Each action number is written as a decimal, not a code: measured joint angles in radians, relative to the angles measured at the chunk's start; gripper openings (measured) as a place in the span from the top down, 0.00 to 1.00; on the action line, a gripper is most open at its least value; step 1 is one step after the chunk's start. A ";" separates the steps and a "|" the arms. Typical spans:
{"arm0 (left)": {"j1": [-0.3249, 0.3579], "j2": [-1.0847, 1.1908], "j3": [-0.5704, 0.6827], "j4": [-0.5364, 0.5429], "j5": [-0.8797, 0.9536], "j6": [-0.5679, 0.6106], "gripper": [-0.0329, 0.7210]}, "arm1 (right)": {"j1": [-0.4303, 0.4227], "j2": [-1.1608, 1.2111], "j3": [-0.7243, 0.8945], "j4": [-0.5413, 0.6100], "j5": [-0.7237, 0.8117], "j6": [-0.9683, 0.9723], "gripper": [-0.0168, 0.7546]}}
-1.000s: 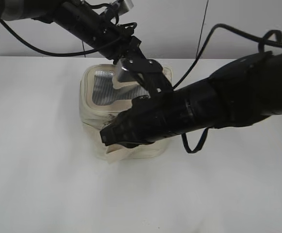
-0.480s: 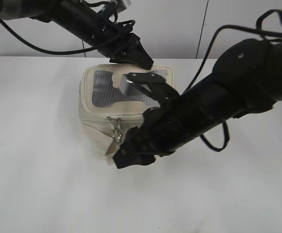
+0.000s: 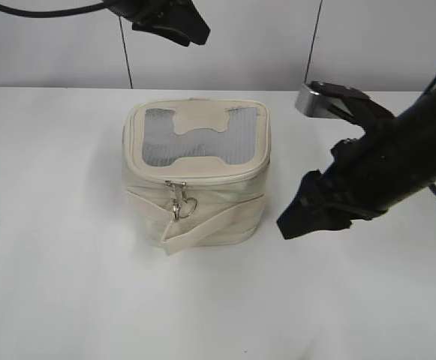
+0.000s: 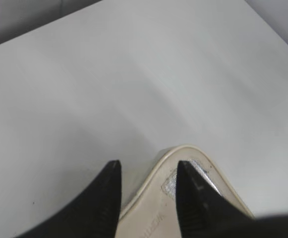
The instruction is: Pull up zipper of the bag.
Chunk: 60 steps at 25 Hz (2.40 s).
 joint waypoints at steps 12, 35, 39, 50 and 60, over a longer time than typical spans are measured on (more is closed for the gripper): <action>0.000 -0.640 0.732 0.132 -0.247 -0.113 0.57 | -0.020 -0.360 0.119 -0.258 0.156 0.247 0.50; 0.031 -2.037 1.299 0.727 0.180 -0.733 0.60 | -0.020 -1.438 0.362 -0.680 0.352 0.488 0.50; 0.034 -2.037 1.323 0.716 0.092 -0.654 0.60 | -0.020 -1.533 0.374 -0.697 0.350 0.499 0.50; 0.034 -2.037 1.340 0.647 0.060 -0.522 0.64 | -0.020 -1.566 0.376 -0.712 0.347 0.511 0.52; 0.038 -2.037 1.340 0.630 0.060 -0.526 0.66 | -0.020 -1.566 0.376 -0.716 0.346 0.584 0.53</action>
